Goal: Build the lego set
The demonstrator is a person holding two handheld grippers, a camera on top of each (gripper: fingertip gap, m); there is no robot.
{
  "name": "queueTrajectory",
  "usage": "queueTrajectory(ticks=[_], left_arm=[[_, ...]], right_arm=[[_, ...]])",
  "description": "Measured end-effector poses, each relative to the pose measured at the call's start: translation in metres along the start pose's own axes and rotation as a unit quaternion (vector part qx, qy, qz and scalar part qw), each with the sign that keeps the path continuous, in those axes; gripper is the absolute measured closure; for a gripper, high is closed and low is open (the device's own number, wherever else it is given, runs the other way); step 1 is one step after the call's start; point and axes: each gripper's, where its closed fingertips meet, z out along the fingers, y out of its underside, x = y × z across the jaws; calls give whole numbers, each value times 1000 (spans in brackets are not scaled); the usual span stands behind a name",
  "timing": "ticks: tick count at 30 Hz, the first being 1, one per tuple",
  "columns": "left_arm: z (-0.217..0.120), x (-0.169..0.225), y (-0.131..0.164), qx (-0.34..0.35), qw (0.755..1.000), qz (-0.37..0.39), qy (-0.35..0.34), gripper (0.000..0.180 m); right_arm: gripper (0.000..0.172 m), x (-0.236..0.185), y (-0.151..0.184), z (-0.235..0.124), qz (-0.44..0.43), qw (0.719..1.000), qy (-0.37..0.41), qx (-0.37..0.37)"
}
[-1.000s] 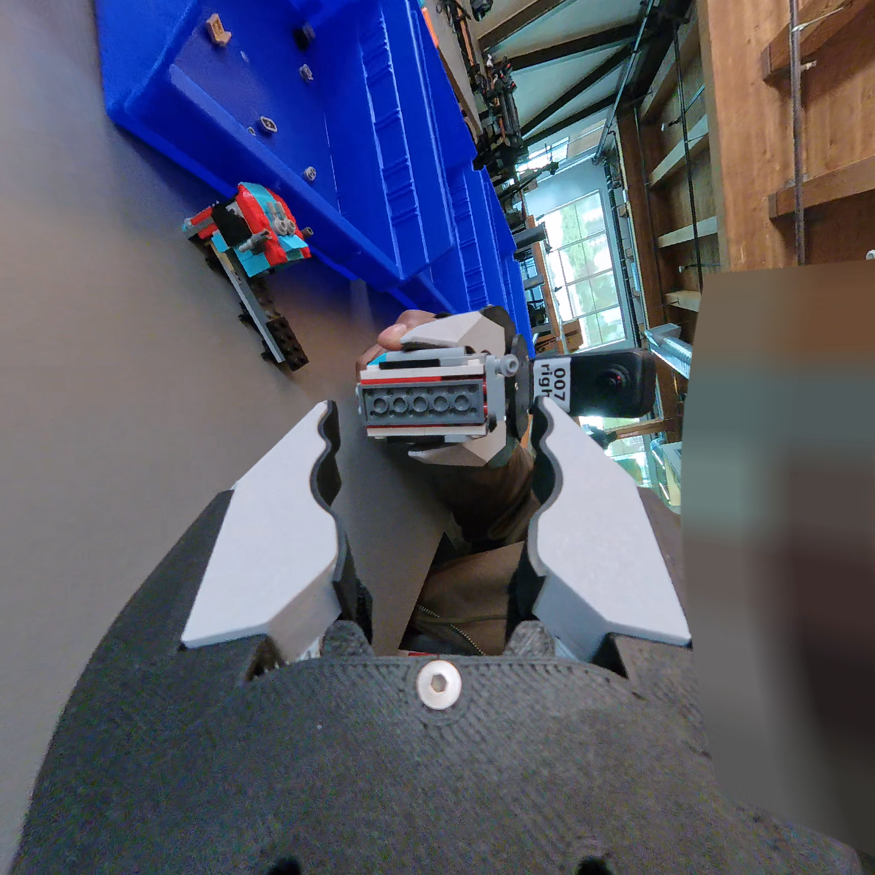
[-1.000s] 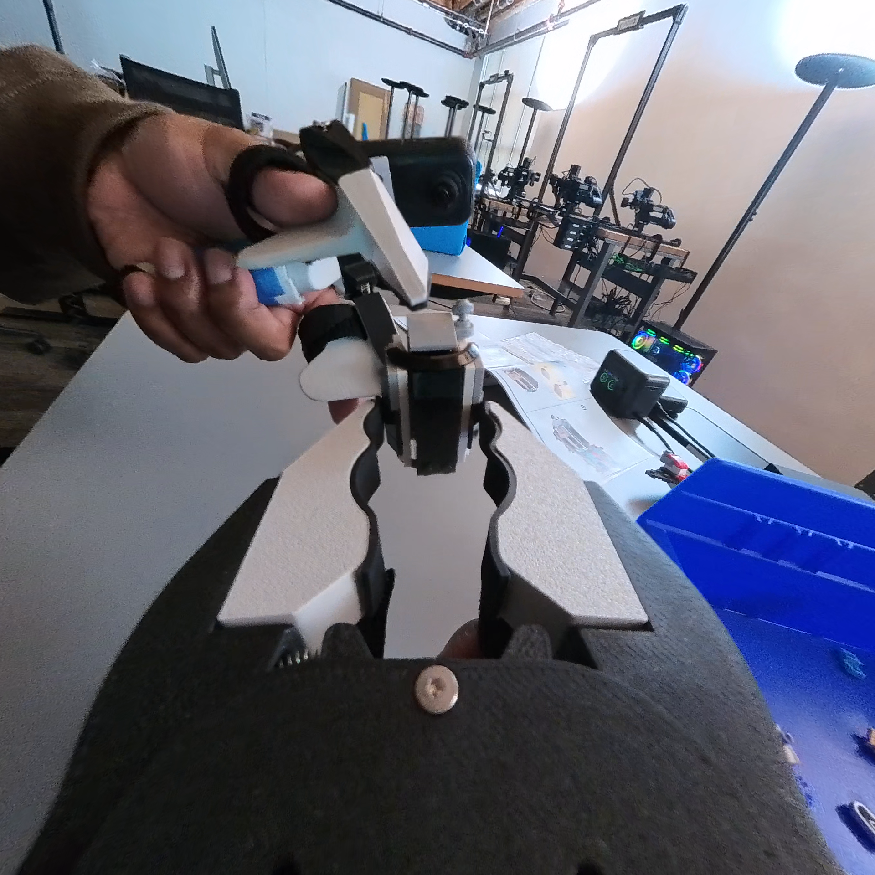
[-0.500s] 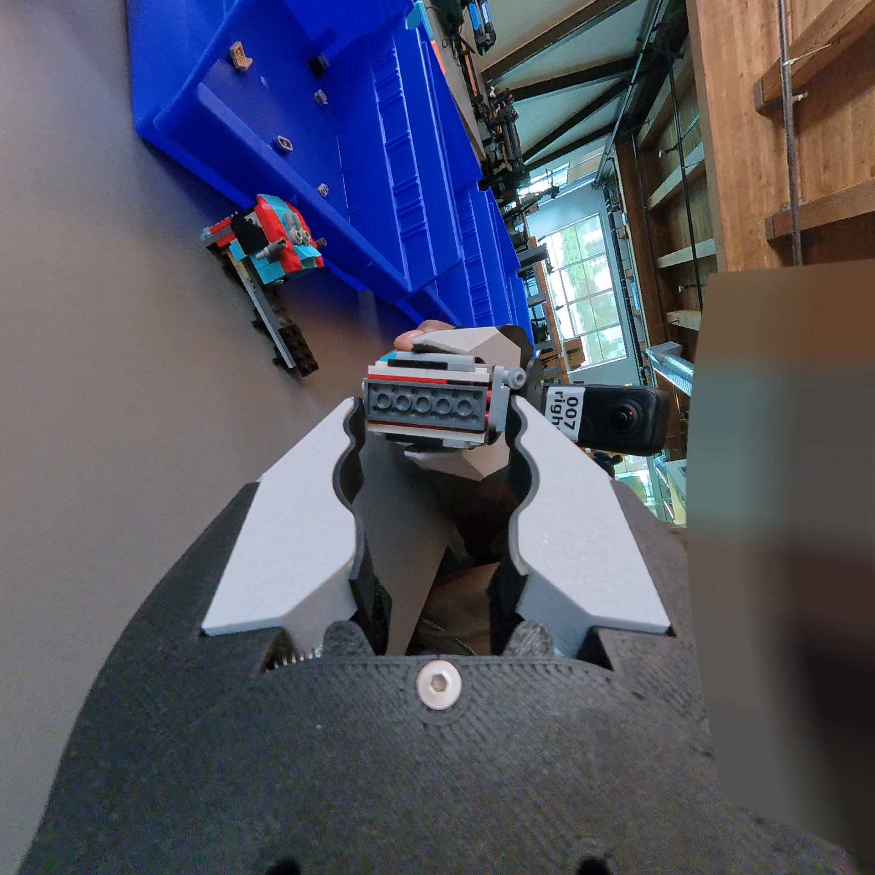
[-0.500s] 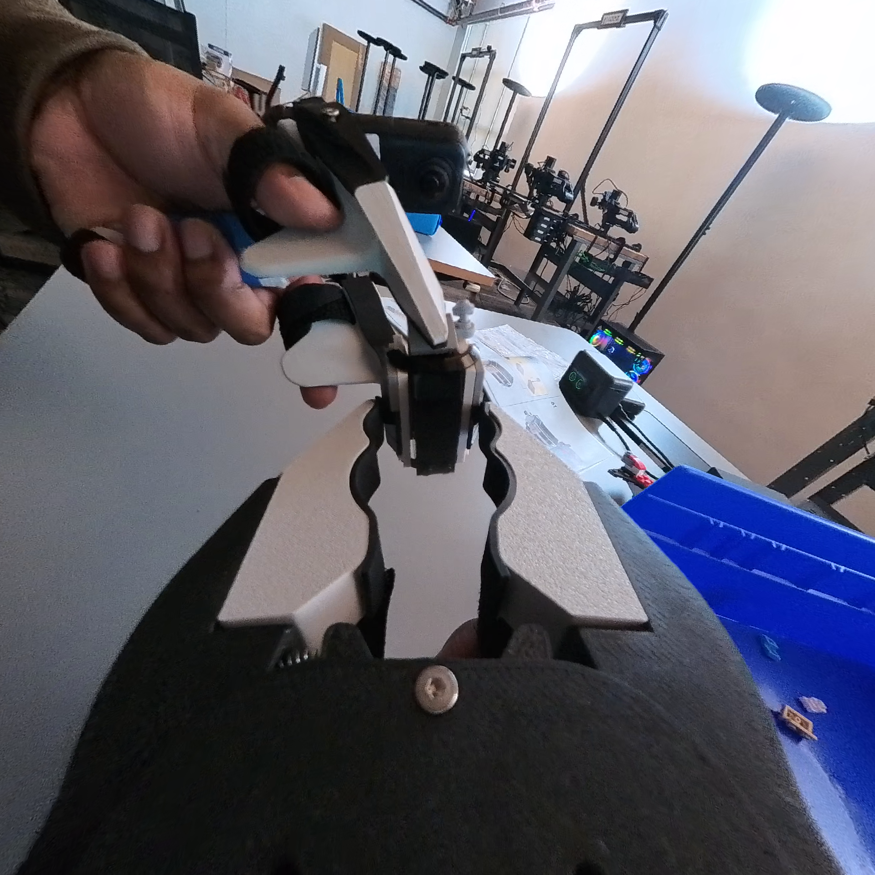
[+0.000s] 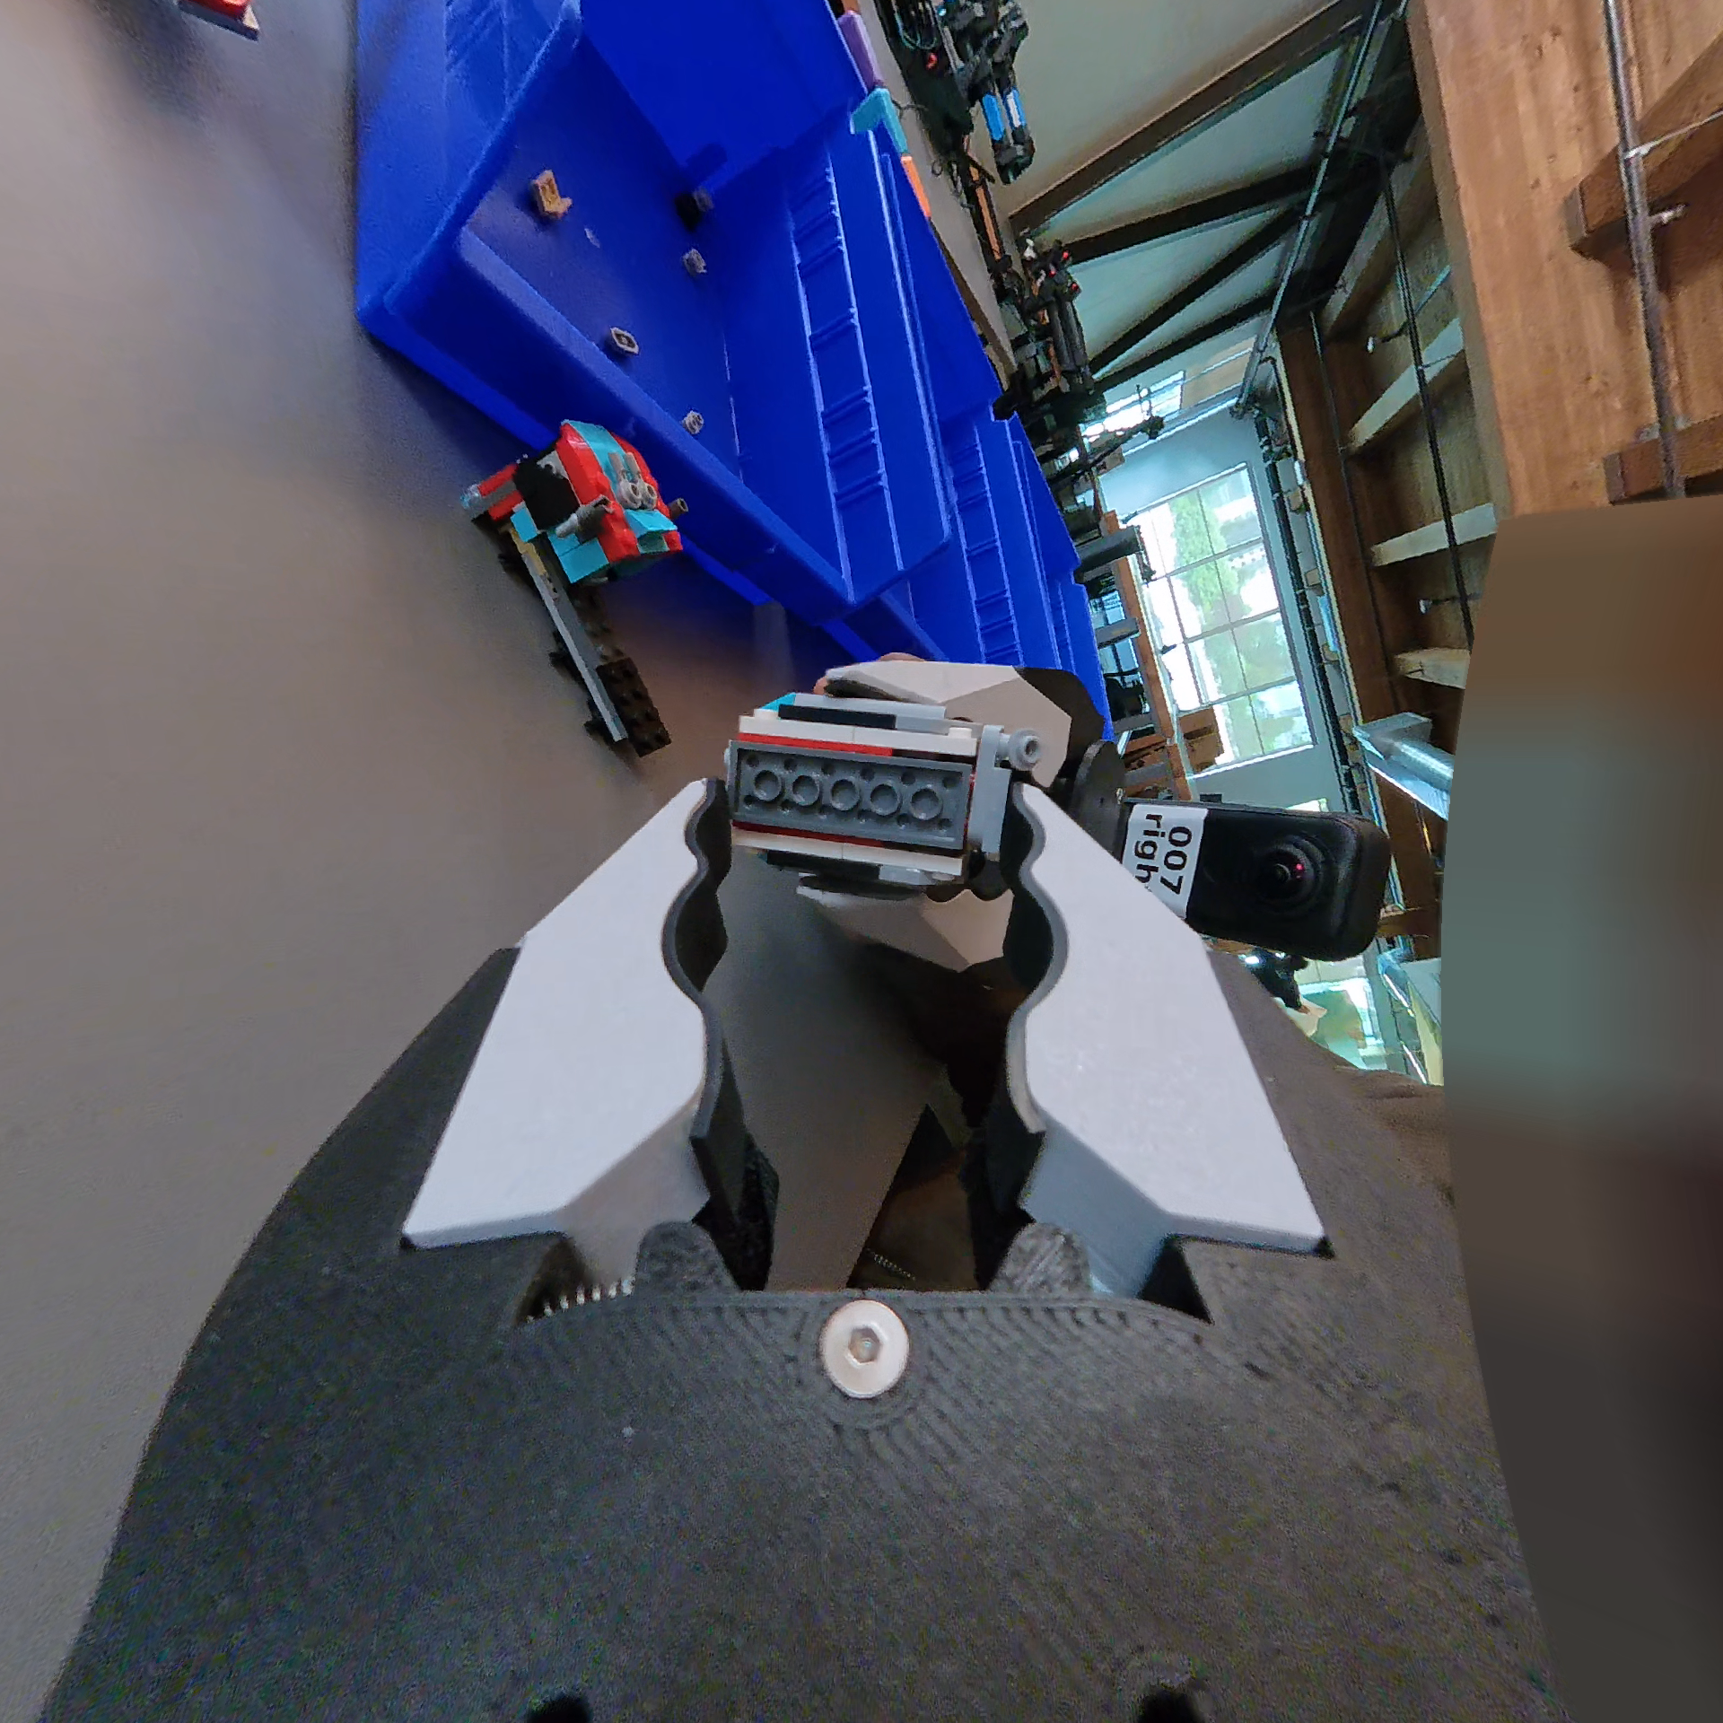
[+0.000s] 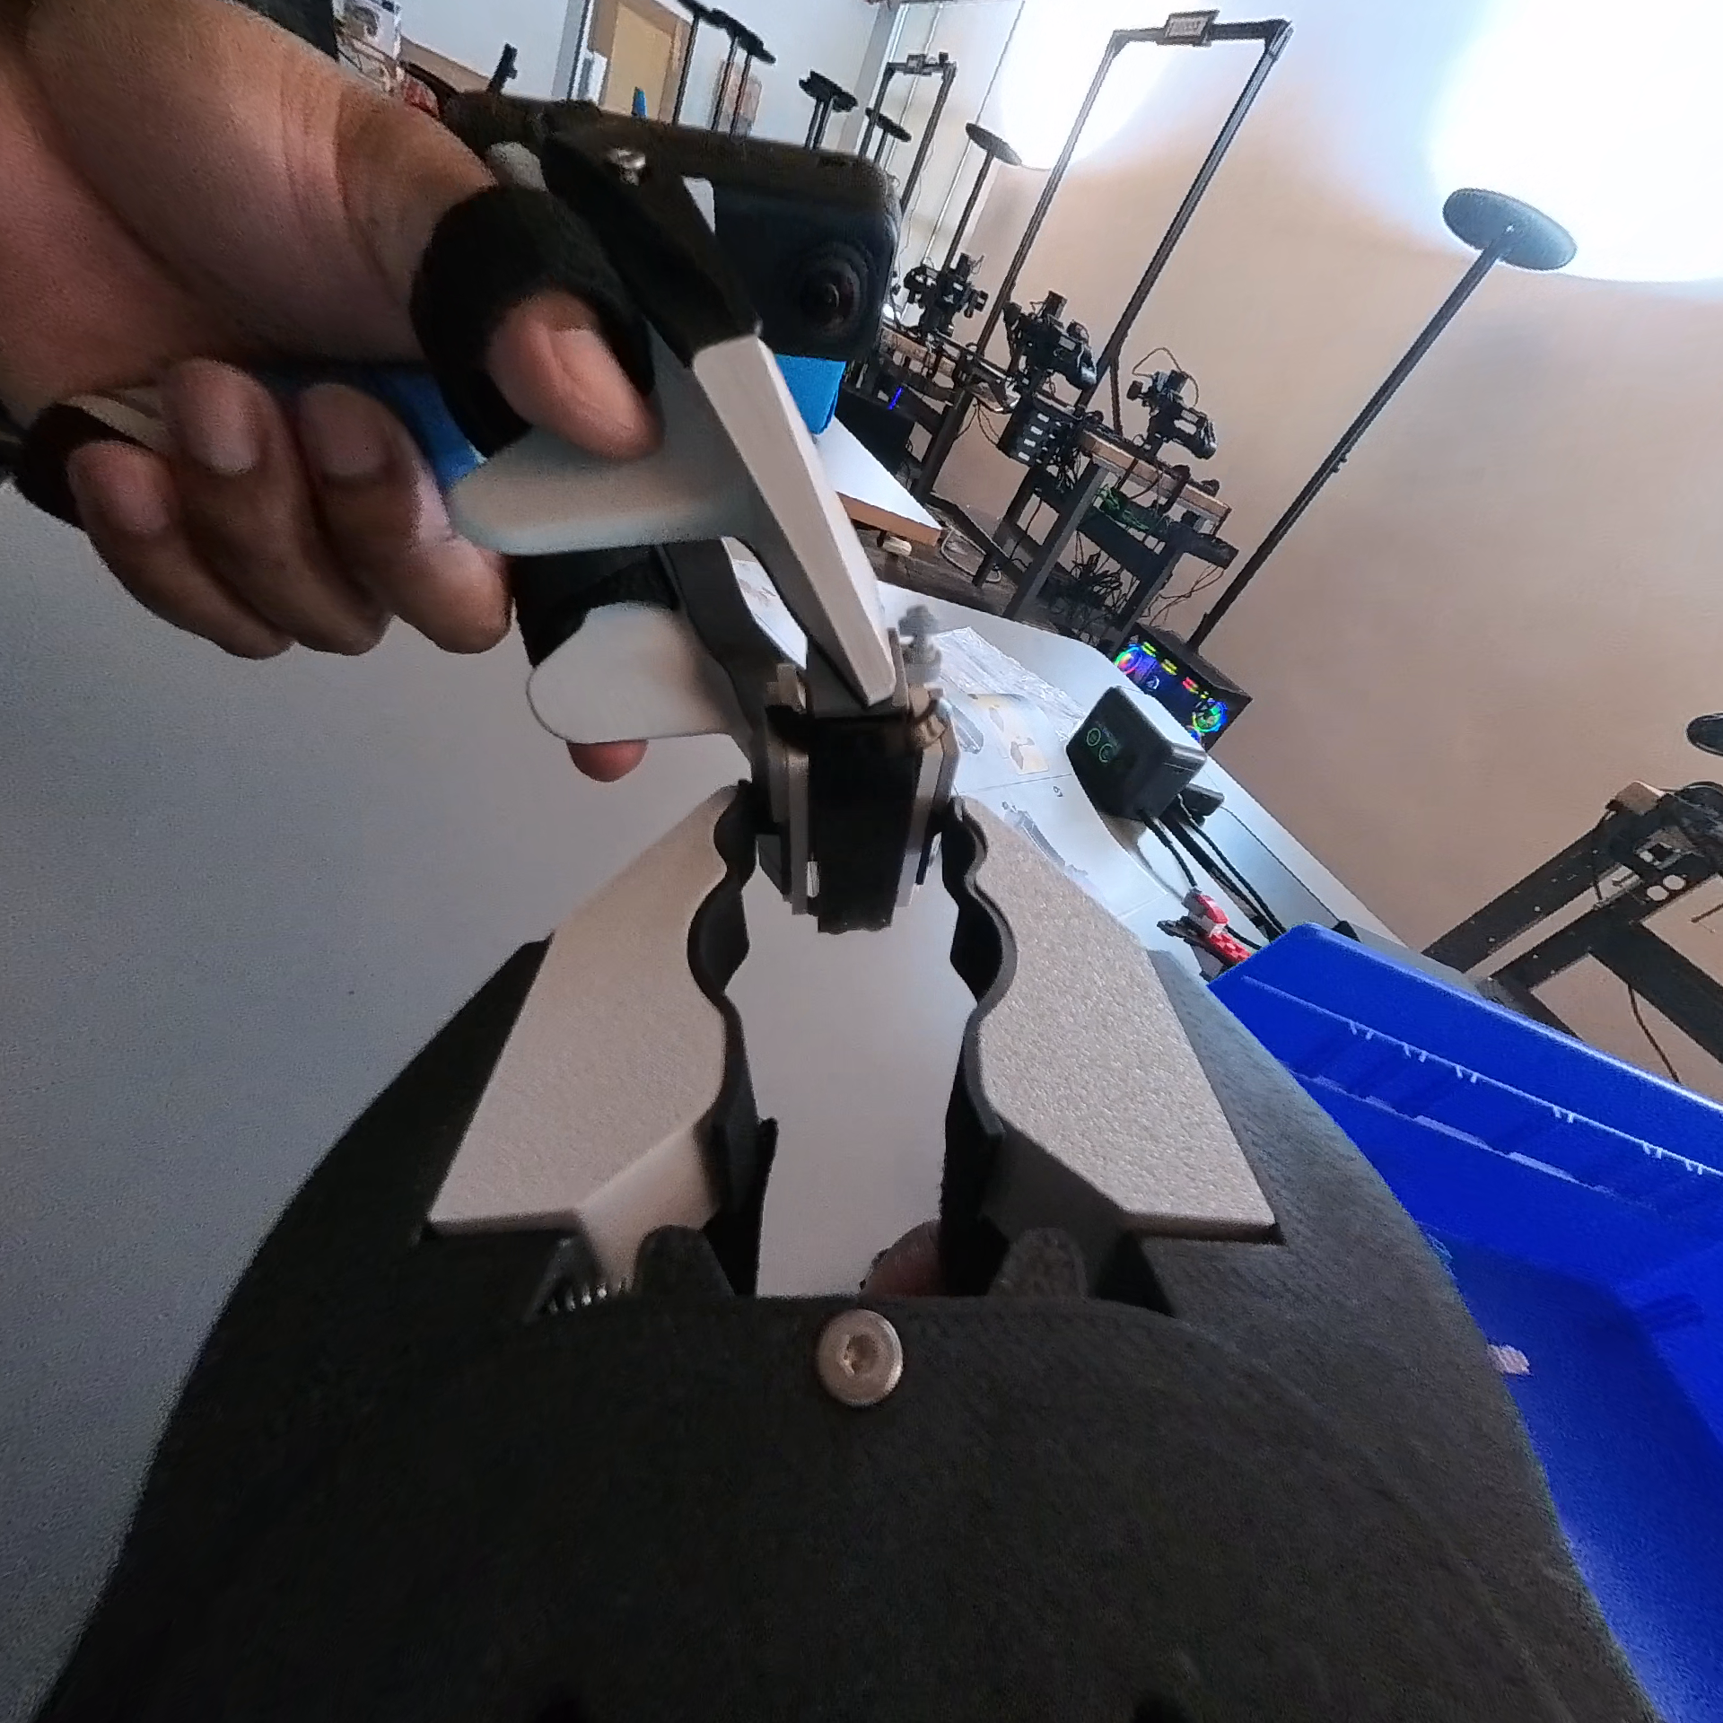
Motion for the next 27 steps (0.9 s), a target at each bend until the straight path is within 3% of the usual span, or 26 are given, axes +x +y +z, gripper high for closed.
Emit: queueTrajectory(ticks=[27], left_arm=[[0,-3,0,16,999,15,-30,121]], right_arm=[[130,-1,4,3,20,1000,-3,-5]])
